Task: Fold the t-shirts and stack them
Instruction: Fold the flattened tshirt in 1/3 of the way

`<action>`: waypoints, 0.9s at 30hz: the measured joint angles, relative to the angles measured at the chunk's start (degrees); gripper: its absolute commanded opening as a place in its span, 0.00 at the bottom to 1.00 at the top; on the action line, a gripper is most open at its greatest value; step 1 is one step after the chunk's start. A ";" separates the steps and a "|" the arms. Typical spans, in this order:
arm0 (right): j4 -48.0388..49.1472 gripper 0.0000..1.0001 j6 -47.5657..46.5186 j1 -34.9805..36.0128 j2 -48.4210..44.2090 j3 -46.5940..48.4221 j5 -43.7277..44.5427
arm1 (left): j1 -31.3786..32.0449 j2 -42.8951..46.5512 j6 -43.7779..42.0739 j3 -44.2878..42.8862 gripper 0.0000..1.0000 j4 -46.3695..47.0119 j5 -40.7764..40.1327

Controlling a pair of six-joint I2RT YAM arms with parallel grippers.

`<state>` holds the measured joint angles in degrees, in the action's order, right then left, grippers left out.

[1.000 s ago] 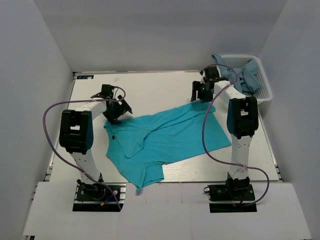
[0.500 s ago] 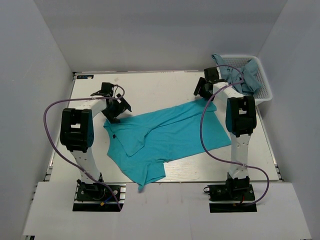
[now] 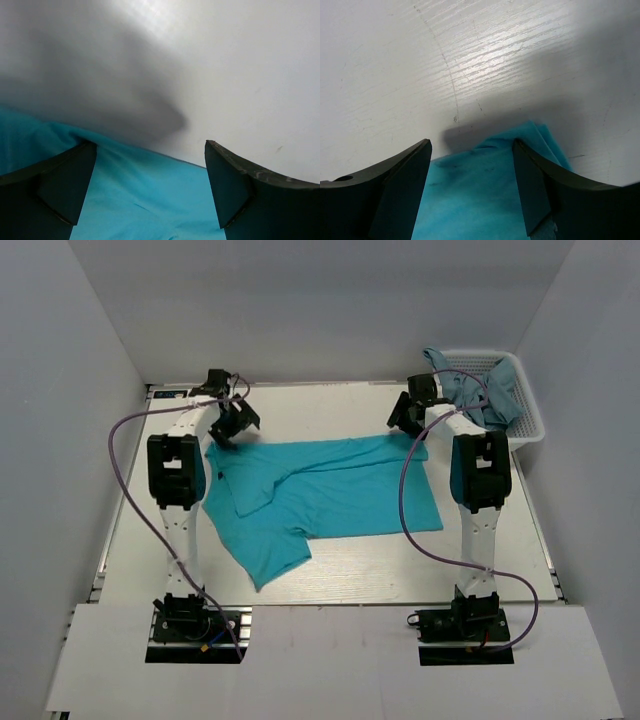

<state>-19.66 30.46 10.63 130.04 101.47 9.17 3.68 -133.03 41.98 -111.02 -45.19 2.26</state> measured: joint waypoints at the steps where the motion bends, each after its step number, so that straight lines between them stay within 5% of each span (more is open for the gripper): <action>1: 0.13 0.73 0.28 0.00 0.00 0.00 -0.02 | -0.22 -2.91 -0.22 -4.74 1.00 -0.52 -0.15; 7: -0.83 0.75 0.68 0.28 1.88 3.26 -0.70 | -2.38 -14.60 -1.77 -24.06 1.00 2.54 0.90; 17: -2.54 0.90 -6.64 1.53 2.80 10.10 -4.74 | -3.48 -12.44 -4.46 -23.19 1.00 6.60 2.47; 21: -2.82 0.90 -8.90 2.51 -3.82 5.22 -5.31 | -3.48 -1.31 -5.77 -15.19 1.00 4.09 0.24; 27: -0.04 0.90 -8.00 4.55 -24.92 -14.05 -6.21 | -2.95 28.98 -5.92 6.64 1.00 -2.73 -1.99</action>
<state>-19.70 22.46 15.18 105.12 87.42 2.96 0.73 -104.05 36.05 -104.38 -47.92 0.27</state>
